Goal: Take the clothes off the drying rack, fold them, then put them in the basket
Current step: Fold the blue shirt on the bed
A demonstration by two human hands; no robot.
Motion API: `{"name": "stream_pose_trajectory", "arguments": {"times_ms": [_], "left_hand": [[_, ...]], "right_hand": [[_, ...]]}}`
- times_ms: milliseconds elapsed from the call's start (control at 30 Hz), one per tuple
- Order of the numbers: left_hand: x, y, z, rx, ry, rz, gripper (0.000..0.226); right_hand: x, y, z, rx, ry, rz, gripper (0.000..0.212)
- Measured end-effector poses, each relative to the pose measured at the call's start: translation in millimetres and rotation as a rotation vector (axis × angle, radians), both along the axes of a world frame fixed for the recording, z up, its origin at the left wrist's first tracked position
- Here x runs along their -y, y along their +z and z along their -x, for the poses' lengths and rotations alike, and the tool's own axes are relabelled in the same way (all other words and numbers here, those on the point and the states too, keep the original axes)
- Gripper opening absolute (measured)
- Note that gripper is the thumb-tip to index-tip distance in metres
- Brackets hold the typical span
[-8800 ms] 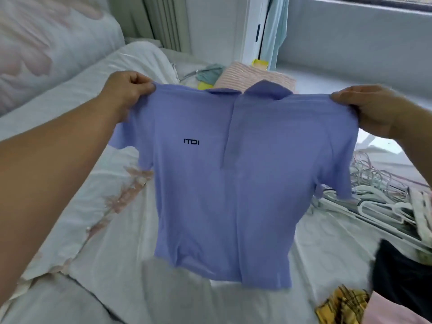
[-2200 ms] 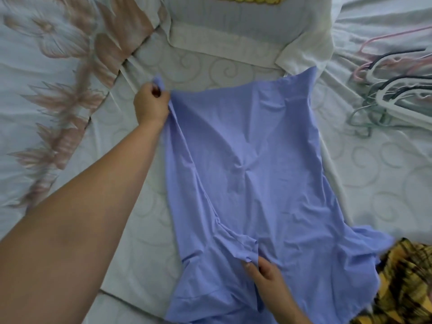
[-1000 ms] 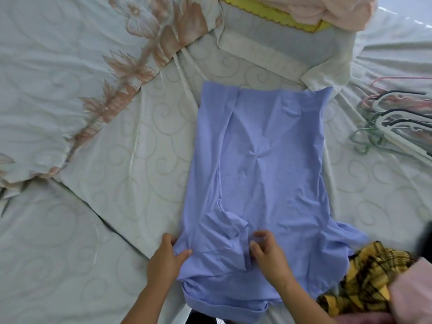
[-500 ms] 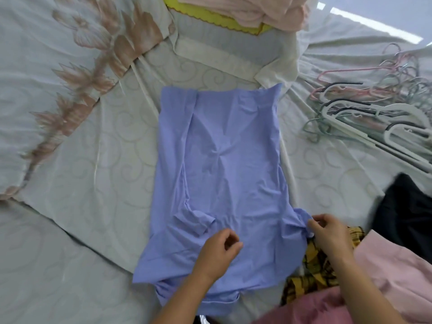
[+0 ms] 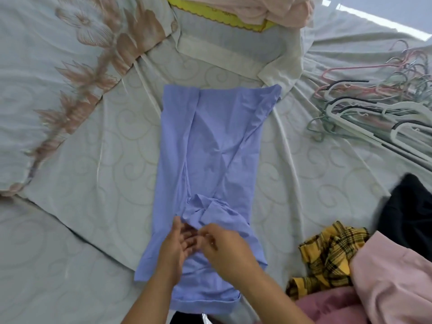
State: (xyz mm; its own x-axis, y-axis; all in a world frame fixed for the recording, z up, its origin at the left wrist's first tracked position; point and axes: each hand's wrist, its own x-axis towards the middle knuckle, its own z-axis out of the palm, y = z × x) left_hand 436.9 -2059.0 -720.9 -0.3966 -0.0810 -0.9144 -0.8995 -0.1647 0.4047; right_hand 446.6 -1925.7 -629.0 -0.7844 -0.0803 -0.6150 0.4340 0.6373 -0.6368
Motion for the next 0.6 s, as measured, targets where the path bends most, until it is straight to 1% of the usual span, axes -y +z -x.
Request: {"name": "stream_pose_trajectory", "arguments": {"times_ms": [67, 100, 133, 167, 200, 267, 300, 333, 367, 400, 433, 467, 500, 567, 600], "left_hand": [[-6.5, 5.6, 11.4, -0.102, -0.098, 0.129, 0.036], [-10.0, 7.1, 14.6, -0.200, -0.148, 0.239, 0.028], [-11.8, 5.3, 18.2, -0.310, -0.205, 0.365, 0.022], [-14.2, 5.3, 22.2, -0.394, -0.267, 0.489, 0.023], [-17.3, 5.3, 26.7, -0.477, -0.339, 0.588, 0.027], [-21.1, -0.6, 35.5, -0.666, -0.561, 0.741, 0.035], [-24.1, 0.3, 40.9, -0.775, -0.711, 0.789, 0.034], [-27.1, 1.1, 43.8, -0.828, -0.886, 0.813, 0.030], [-29.8, 0.0, 45.4, -0.806, -1.060, 0.804, 0.027], [-31.4, -0.4, 47.3, -0.731, -1.205, 0.785, 0.025], [-30.6, -2.2, 47.7, -0.674, -1.281, 0.764, 0.024], [-29.1, -1.9, 47.5, -0.664, -1.292, 0.730, 0.024], [-27.0, -1.1, 45.3, -0.703, -1.237, 0.682, 0.027], [-18.0, 4.3, 39.2, -0.759, -1.029, 0.547, 0.033], [-9.7, 8.3, 34.1, -0.779, -0.935, 0.470, 0.032]], "right_hand": [[-27.6, -25.5, -2.0, -0.044, -0.193, -0.107, 0.031], [-42.4, -39.4, -4.4, -0.074, -0.261, -0.180, 0.038], [-54.2, -48.3, -6.0, -0.067, -0.301, -0.229, 0.045], [-62.7, -56.5, -7.3, -0.052, -0.325, -0.243, 0.050], [-66.2, -61.2, -7.6, -0.015, -0.322, -0.231, 0.053], [-65.4, -74.6, -9.1, 0.031, -0.220, -0.231, 0.051], [-63.2, -79.0, -10.0, 0.025, -0.160, -0.248, 0.046], [-61.4, -80.5, -10.2, 0.010, -0.128, -0.261, 0.039], [-59.8, -81.1, -11.3, -0.019, -0.118, -0.266, 0.031], [-58.4, -80.8, -13.5, -0.057, -0.121, -0.261, 0.024], [-57.7, -81.6, -16.3, -0.098, -0.132, -0.244, 0.017], [-57.6, -82.6, -19.5, -0.147, -0.148, -0.211, 0.012], [-57.4, -82.8, -22.5, -0.207, -0.163, -0.170, 0.008], [-56.8, -80.4, -29.5, -0.351, -0.133, -0.120, 0.009], [-56.1, -78.9, -33.9, -0.412, -0.075, -0.109, 0.009]]}}
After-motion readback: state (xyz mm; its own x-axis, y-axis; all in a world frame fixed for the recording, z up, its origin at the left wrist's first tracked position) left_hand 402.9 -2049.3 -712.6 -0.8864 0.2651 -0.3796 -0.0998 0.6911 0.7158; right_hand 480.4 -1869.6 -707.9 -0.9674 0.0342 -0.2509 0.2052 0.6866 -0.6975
